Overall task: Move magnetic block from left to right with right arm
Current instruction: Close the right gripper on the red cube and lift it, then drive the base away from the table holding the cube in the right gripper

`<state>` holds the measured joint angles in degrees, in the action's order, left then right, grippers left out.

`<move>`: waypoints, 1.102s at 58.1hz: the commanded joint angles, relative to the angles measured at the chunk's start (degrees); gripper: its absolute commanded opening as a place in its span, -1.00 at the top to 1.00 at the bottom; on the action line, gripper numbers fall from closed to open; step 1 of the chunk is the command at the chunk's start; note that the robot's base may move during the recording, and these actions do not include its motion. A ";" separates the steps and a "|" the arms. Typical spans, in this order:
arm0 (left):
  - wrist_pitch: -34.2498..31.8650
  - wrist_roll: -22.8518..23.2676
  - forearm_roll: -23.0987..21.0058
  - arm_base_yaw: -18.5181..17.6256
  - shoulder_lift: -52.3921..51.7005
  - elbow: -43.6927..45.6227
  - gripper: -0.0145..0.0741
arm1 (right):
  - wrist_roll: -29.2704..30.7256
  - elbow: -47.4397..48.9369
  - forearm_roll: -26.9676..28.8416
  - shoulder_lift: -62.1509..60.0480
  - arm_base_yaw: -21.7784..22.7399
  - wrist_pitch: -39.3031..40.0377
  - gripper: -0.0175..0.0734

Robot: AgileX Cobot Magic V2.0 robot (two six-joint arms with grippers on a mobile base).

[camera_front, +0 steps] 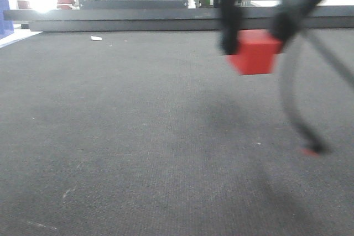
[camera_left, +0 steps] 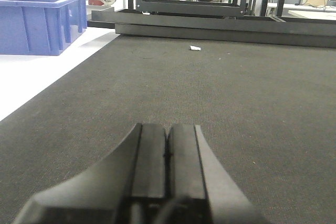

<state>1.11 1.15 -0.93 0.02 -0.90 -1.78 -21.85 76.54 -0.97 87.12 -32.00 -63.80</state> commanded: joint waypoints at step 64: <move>-4.87 0.06 -0.36 -0.20 -0.54 -0.59 0.94 | 29.08 -51.14 6.82 -62.77 29.83 57.68 0.01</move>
<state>1.11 1.15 -0.93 0.02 -0.90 -1.78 6.63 26.19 5.59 28.98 -2.52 -13.88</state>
